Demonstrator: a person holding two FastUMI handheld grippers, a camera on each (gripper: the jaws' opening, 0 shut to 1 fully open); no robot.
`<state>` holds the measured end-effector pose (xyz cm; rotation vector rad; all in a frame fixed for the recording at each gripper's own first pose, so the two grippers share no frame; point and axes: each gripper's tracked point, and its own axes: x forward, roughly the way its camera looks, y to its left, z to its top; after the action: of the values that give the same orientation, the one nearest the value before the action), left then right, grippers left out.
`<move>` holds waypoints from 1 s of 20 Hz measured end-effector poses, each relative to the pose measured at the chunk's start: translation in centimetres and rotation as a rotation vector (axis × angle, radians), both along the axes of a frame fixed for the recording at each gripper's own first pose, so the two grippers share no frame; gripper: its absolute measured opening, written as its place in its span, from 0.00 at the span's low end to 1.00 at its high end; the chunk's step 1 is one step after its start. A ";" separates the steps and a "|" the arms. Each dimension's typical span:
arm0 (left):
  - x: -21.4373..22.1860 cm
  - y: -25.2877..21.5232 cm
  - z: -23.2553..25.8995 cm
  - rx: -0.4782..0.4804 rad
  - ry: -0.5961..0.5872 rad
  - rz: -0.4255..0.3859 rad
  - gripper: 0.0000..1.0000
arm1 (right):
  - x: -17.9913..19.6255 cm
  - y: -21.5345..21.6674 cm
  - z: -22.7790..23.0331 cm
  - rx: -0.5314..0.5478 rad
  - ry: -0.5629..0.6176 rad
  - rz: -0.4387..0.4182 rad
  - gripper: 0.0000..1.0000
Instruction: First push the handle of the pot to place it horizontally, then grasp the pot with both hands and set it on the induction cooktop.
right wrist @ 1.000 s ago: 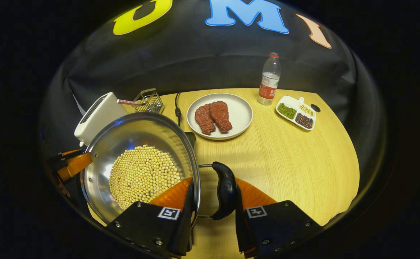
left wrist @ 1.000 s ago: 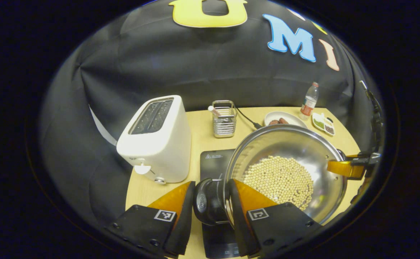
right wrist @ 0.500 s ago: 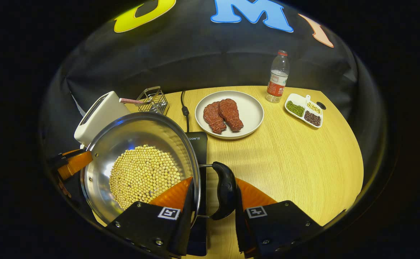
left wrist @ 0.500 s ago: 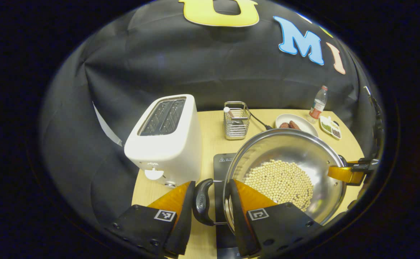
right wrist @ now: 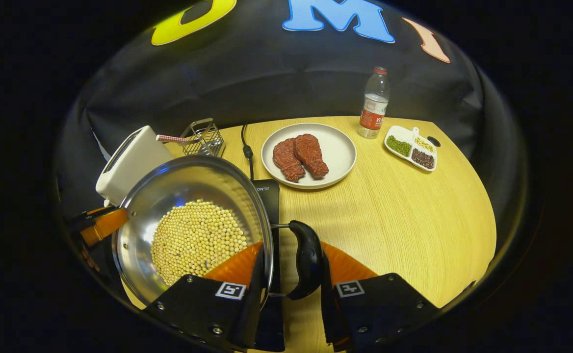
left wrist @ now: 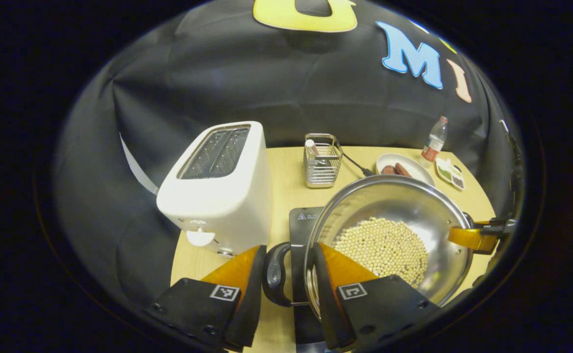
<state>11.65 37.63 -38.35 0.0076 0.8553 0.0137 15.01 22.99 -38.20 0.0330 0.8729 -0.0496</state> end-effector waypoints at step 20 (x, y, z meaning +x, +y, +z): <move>-3.5 -7.6 17.4 -0.003 -0.331 0.107 0.71 | -3.0 -7.5 12.1 0.029 -0.293 0.078 0.89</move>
<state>8.19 30.04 -20.99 -0.0423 0.5235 0.1113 12.03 15.49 -26.07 0.0323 0.5811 0.0406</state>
